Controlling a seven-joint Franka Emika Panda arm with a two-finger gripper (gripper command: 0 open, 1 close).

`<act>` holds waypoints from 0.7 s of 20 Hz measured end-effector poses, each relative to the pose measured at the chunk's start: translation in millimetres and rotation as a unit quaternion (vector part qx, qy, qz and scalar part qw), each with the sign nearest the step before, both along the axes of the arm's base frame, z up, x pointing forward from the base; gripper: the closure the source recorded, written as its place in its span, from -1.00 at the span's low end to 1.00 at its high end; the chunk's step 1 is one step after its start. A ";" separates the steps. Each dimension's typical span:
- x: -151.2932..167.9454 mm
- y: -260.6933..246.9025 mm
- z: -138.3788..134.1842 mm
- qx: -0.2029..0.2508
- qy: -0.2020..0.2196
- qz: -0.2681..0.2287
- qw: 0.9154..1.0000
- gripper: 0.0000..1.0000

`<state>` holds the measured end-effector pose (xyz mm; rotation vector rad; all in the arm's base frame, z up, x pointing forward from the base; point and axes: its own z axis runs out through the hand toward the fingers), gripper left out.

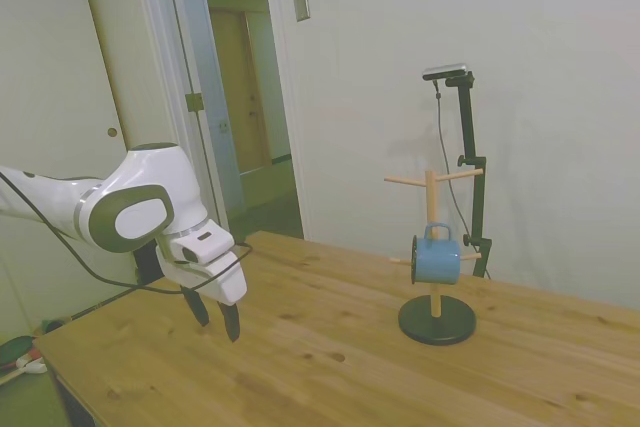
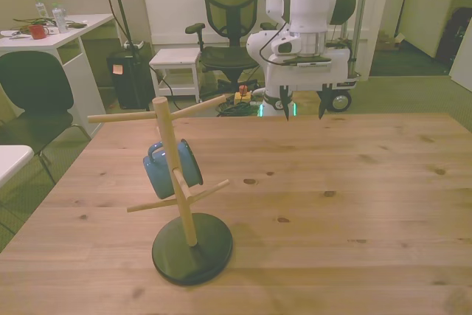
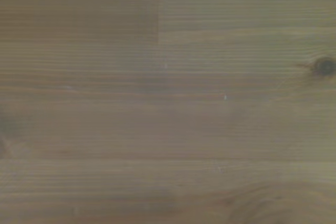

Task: Unload the mug

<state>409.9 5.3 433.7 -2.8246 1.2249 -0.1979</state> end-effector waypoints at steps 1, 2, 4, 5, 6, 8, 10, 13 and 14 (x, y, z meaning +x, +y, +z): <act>0.2 0.0 -0.5 0.000 0.000 0.000 1.000 -1.00; 0.6 0.2 -0.5 0.001 -0.001 0.002 1.000 -1.00; 3.2 -1.5 2.6 0.000 -0.008 0.003 1.000 -1.00; 5.2 -3.2 4.9 0.000 -0.014 0.001 1.000 -1.00; 7.5 -5.8 7.1 -0.001 -0.020 -0.001 1.000 -1.00; 14.4 -14.7 11.7 -0.004 -0.033 -0.008 0.999 -1.00; 24.3 -29.2 16.6 -0.015 -0.051 -0.023 0.998 -1.00; 39.1 -50.3 25.6 -0.034 -0.077 -0.058 0.995 -1.00; 43.8 -56.3 29.3 -0.042 -0.086 -0.070 0.993 -1.00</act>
